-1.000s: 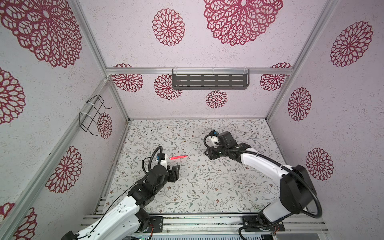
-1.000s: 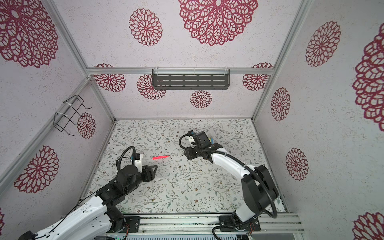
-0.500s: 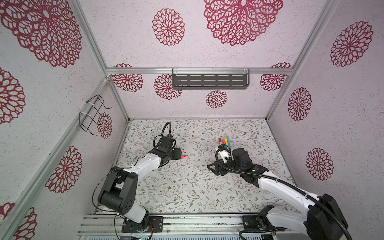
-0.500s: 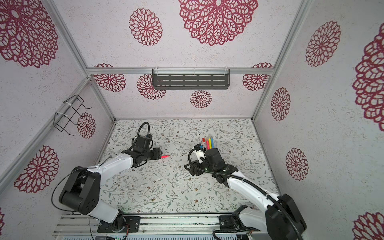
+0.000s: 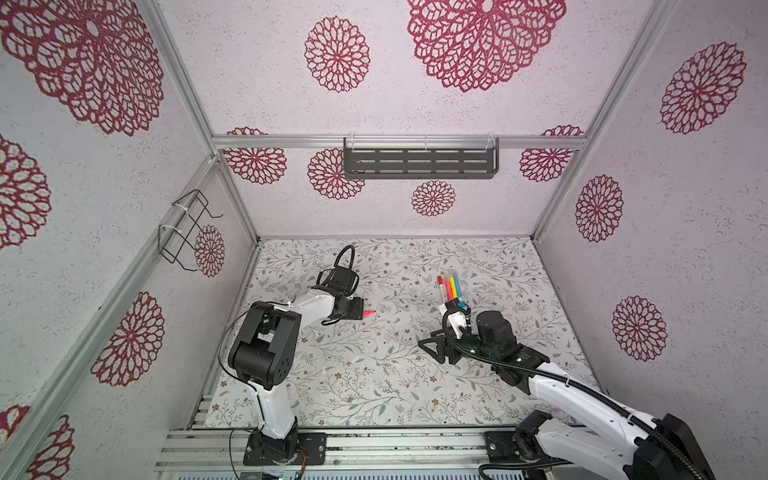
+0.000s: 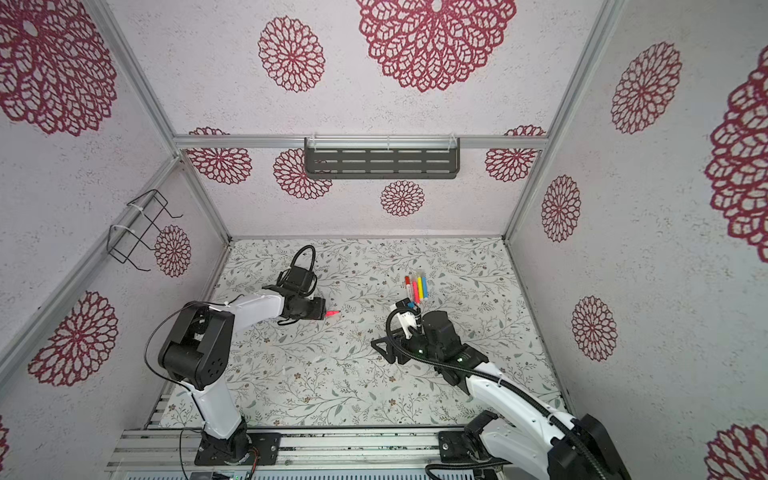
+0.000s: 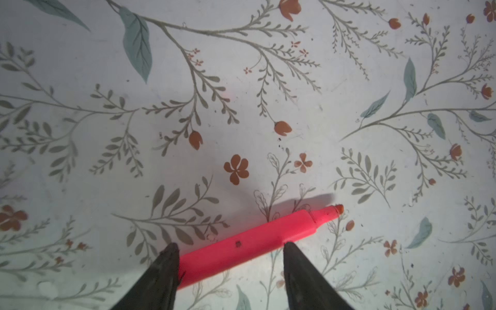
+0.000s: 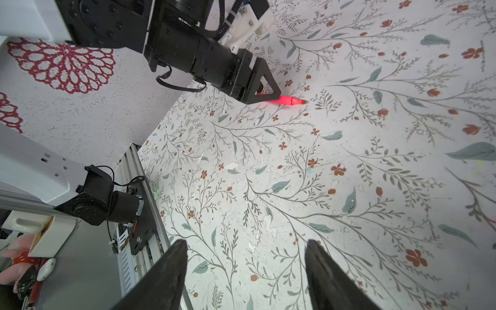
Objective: Insert the pens into the pen caps
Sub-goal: 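Move the left gripper over the loose pink highlighter while the right gripper withdraws, then grasp the pink highlighter with the left gripper and raise it upright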
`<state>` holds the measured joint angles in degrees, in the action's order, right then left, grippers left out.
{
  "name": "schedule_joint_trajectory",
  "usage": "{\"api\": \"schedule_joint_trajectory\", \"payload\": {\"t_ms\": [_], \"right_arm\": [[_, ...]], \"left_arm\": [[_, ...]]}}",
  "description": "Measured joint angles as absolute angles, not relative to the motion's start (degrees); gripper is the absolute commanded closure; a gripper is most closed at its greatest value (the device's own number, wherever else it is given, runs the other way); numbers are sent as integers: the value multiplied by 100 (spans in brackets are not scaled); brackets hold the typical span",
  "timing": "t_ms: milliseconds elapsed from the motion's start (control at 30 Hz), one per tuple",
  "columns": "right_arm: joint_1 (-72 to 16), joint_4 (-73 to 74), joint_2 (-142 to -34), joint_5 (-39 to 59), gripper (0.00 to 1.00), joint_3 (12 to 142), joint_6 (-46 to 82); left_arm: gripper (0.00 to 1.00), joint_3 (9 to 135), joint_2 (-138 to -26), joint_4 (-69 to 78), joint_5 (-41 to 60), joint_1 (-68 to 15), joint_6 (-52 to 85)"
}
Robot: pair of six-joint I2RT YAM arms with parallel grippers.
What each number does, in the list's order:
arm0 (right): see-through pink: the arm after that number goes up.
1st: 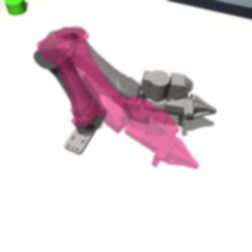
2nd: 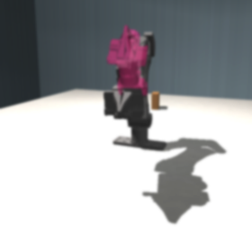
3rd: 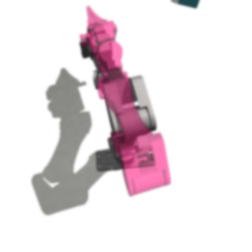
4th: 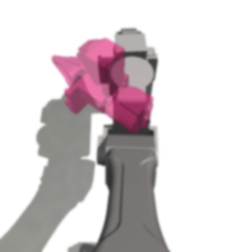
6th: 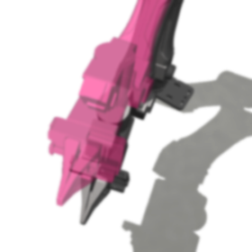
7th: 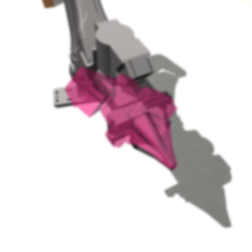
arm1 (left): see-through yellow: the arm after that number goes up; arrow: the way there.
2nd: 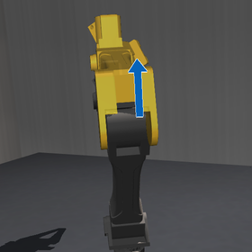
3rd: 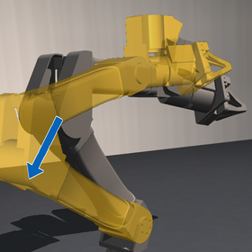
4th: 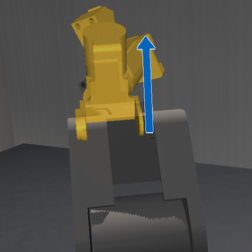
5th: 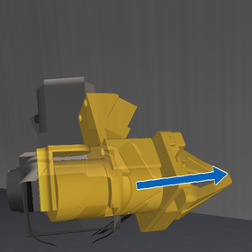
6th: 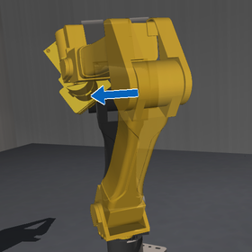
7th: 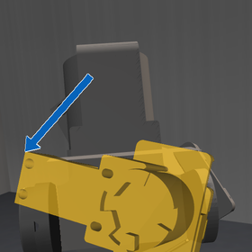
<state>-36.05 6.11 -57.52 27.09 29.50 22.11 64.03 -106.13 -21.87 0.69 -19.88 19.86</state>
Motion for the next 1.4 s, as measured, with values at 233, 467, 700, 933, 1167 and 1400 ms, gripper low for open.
{"api": "schedule_joint_trajectory", "payload": {"t_ms": [233, 467, 700, 933, 1167, 1400], "right_arm": [[-3605, 670, -5721, 2698, 30, 2847, 2265], [-3605, 705, -5564, 2620, 30, 2847, 2318], [-3605, 692, -5417, 2506, 30, 2847, 2364], [-3605, 572, -5116, 2292, 30, 2810, 2362], [-3605, 373, -4952, 2069, 30, 2753, 2362], [-3485, 47, -4912, 1509, 28, 2755, 2486]], "left_arm": [[37, 6375, -10610, -2215, 73, -2032, 2001], [38, 6208, -10508, -2220, -19, -2265, 2115], [47, 6173, -10495, -2482, -93, -2464, 2154], [61, 6335, -10648, -2692, -316, -2552, 2115], [90, 6552, -10803, -2823, -447, -2624, 2051], [92, 5819, -10243, -2211, -132, -2836, 1940]]}}
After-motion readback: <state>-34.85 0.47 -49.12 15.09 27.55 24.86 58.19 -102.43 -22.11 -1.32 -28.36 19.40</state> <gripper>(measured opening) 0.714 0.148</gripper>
